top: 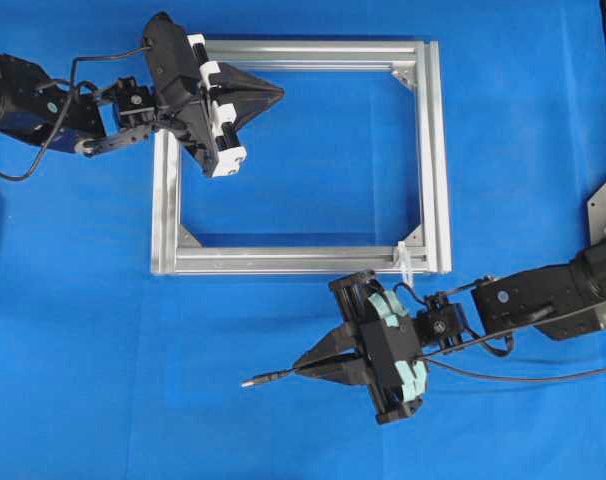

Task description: Insert the wire through the string loop located on the right side.

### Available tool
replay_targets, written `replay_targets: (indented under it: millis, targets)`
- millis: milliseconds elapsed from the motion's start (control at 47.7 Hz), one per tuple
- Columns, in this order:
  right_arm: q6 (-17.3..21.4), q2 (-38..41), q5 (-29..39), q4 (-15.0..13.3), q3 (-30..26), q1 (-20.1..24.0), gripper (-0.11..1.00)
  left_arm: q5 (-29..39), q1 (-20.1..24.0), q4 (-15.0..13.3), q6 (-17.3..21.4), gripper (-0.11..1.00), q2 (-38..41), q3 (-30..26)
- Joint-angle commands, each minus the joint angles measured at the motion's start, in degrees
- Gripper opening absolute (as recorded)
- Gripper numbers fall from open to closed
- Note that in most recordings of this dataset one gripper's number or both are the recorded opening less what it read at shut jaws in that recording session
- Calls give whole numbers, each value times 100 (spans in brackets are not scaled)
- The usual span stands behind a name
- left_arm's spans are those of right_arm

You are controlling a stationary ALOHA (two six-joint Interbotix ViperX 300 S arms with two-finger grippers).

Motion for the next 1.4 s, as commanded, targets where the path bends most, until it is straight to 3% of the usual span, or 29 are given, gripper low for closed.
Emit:
replay_targets:
  millis: [0,1132,1383]
  targets:
    - [9,-185,-9,-9,-88,26,-4,-26,9,18,0,2,-193,-62]
    - [9,-185,9,0,-53,26,-4,-26,9,18,0,2,-193,-88]
    - [35,-343,9,44,246,44,-4,-35,9,26,9,2,-211,-62]
